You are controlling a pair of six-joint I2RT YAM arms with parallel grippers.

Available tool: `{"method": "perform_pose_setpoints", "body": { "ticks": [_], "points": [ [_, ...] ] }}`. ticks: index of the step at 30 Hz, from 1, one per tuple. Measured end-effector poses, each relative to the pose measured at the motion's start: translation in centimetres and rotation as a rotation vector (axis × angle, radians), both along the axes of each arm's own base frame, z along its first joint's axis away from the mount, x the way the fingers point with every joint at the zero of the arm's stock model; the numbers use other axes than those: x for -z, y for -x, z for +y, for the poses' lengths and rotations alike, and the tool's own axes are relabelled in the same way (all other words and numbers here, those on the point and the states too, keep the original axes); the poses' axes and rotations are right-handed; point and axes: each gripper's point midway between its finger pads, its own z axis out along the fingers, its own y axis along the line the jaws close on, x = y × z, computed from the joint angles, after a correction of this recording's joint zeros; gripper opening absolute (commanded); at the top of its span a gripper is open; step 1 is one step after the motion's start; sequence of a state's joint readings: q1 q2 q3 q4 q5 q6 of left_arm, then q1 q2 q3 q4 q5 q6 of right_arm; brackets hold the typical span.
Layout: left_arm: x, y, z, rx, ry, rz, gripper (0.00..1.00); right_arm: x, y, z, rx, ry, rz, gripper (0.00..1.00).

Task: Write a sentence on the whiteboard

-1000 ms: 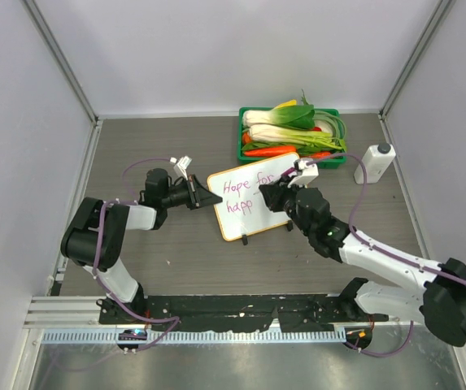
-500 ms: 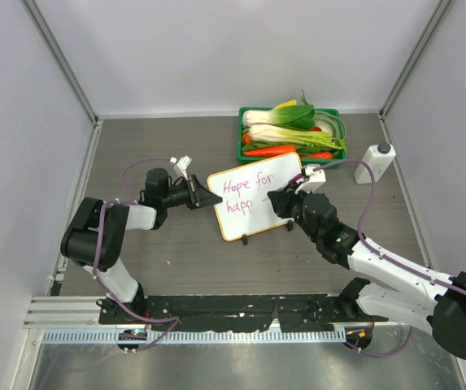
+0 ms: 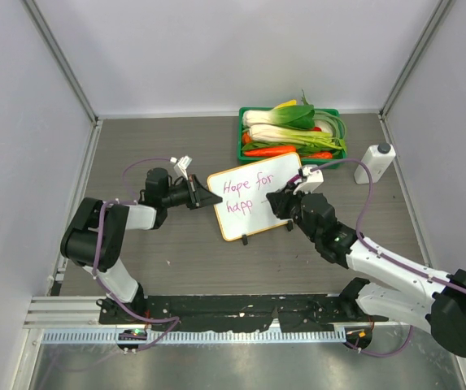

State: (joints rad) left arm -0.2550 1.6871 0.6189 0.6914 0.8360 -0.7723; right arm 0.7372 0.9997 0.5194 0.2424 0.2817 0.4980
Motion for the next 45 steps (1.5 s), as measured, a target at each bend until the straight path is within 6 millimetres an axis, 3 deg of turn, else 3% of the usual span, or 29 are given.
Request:
{"method": "perform_pose_setpoints", "body": {
  "ticks": [31, 37, 45],
  "points": [
    [-0.1, 0.0, 0.1, 0.003, -0.031, -0.011, 0.00, -0.1, 0.0, -0.2, -0.007, 0.035, -0.009, 0.01],
    [-0.1, 0.0, 0.1, 0.004, -0.031, -0.010, 0.00, -1.2, -0.7, 0.4, -0.009, 0.032, -0.026, 0.01],
    [-0.1, 0.0, 0.1, 0.003, -0.032, -0.009, 0.00, 0.2, -2.2, 1.8, -0.011, 0.072, 0.013, 0.01]
  ]
}}
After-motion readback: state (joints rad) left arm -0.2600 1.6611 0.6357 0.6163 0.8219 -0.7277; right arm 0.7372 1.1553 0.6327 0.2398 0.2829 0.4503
